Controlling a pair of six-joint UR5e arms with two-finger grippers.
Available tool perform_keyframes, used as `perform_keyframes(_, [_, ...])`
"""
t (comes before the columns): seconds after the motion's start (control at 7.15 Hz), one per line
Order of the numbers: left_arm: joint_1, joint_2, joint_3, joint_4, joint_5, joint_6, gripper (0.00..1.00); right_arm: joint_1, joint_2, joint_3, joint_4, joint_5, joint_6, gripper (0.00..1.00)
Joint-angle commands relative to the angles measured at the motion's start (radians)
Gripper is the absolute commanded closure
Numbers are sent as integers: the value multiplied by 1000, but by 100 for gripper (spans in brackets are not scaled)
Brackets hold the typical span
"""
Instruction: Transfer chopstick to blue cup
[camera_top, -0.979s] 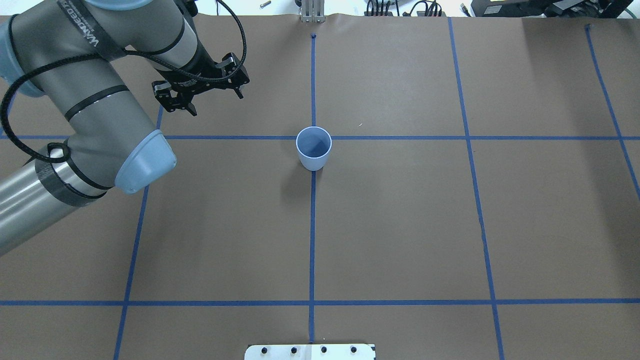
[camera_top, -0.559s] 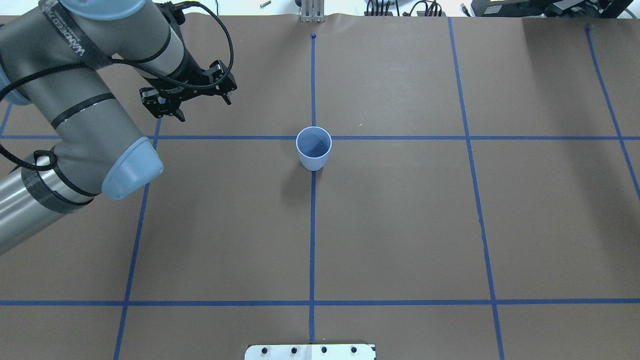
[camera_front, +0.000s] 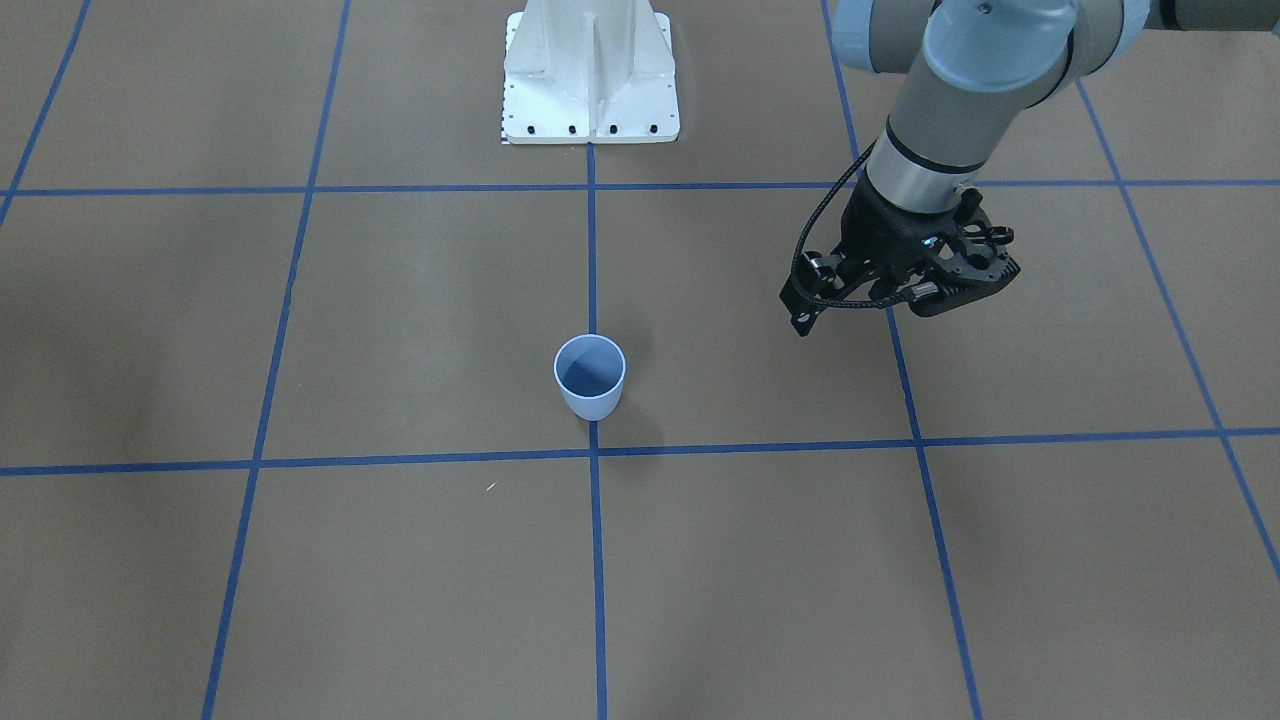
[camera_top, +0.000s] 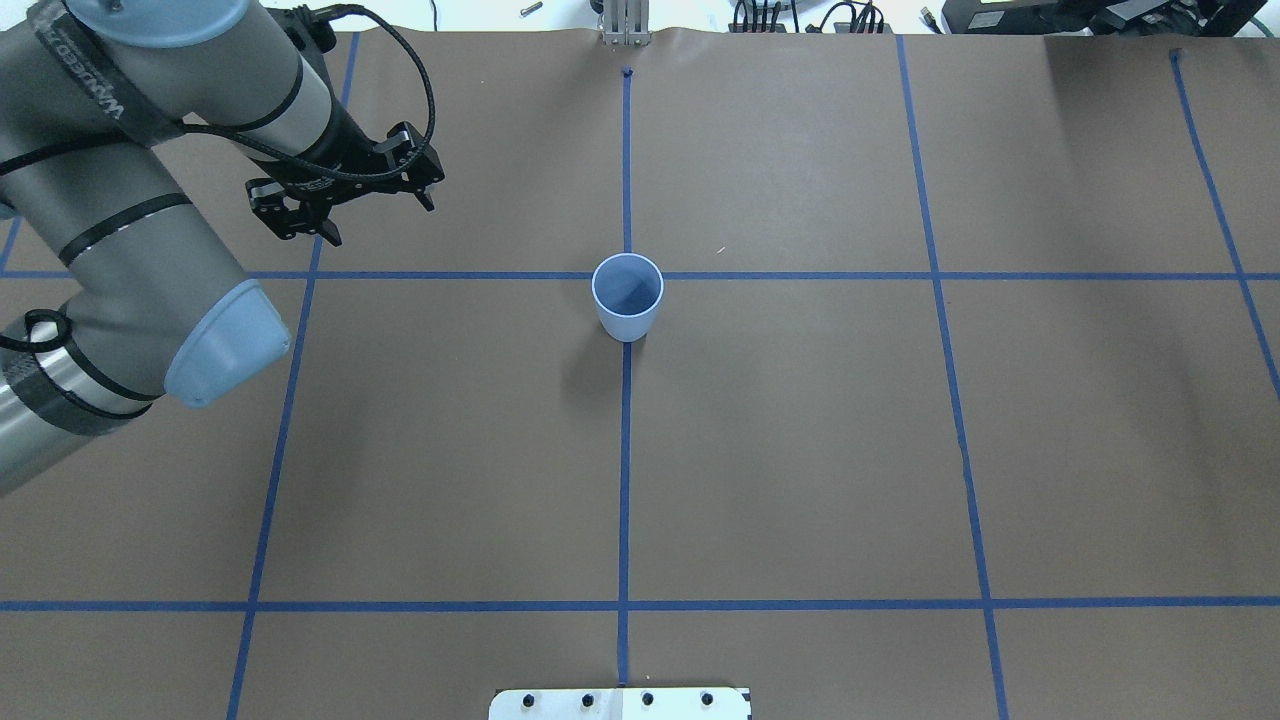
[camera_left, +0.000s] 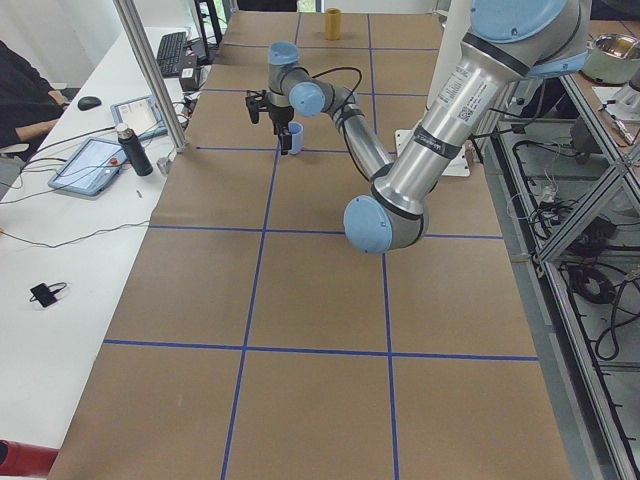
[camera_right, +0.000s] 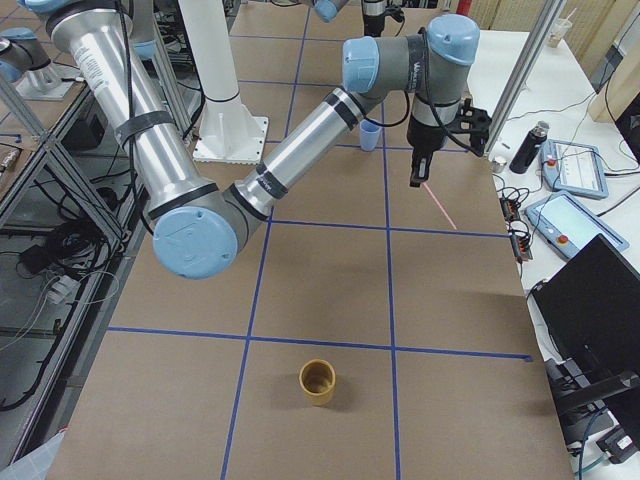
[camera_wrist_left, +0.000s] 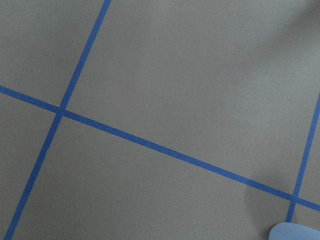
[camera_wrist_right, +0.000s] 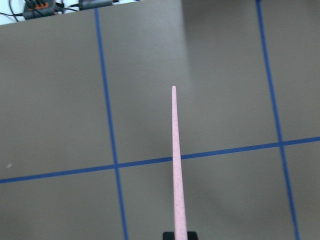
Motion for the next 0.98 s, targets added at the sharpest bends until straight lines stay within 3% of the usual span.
perform_keyframes(0.0, [-9,26,1,-3,0,2,2,-159,98,27,106,67,360,100])
perform_keyframes(0.28, [-41,34,2,-3,0,38,2,-367,234,26,196,24,774,100])
perform_keyframes(0.42, [-61,65,2,-1,-6,87,2,-448,254,30,249,11,888,100])
perform_keyframes(0.84, [-104,121,8,-6,-8,222,2,-632,357,24,255,-53,1042,100])
